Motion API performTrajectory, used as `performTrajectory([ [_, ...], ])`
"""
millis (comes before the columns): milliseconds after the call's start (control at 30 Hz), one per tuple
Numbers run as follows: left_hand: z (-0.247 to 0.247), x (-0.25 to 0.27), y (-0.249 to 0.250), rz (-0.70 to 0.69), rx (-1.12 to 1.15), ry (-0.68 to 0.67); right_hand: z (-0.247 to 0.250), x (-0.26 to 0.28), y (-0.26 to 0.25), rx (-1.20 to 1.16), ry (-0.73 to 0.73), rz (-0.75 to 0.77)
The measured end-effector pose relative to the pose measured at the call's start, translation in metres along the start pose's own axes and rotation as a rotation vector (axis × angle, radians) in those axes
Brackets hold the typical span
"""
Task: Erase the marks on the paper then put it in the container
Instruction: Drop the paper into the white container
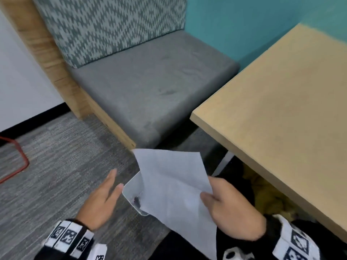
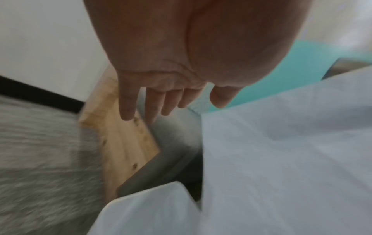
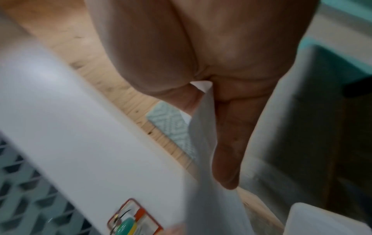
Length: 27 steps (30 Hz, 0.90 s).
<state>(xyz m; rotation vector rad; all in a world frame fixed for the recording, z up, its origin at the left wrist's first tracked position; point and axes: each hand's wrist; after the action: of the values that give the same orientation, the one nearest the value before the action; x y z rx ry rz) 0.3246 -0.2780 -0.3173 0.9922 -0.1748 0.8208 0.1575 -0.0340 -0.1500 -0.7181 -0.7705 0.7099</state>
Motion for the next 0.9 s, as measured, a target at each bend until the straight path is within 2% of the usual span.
performTrajectory([
  [67,0.016,0.016,0.033,-0.129,0.072,0.045,0.006,0.029,-0.021,0.044,0.04,0.068],
  [167,0.034,0.04,0.096,-0.335,0.205,0.065,0.032,0.088,-0.046,-0.098,0.184,0.169],
  [300,0.023,0.069,0.189,-0.544,0.43,-0.046,0.078,0.166,-0.046,-0.329,0.471,0.18],
  [400,0.0,0.083,0.253,-0.73,0.271,0.003,0.104,0.219,-0.021,-0.507,0.766,0.131],
  [500,-0.029,0.091,0.311,-0.859,0.101,-0.045,0.132,0.264,0.014,-0.408,0.897,0.079],
  [667,-0.089,0.094,0.382,-0.873,-0.194,-0.198,0.171,0.295,0.068,-0.156,0.897,-0.115],
  [767,-0.108,0.091,0.405,-0.876,-0.439,-0.16,0.193,0.289,0.102,0.157,0.871,-0.237],
  [900,-0.115,0.085,0.421,-0.803,-0.636,-0.077,0.216,0.278,0.111,0.412,0.798,-0.453],
])
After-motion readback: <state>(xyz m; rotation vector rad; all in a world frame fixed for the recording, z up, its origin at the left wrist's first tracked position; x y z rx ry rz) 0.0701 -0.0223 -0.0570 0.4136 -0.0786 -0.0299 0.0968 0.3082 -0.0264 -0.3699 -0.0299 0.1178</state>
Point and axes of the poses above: each hand's wrist, its own x-axis away from the middle knuckle, its own z-axis out of the back of the hand, y = z × x, and after that the axes turned 8 degrees about z, right-handed
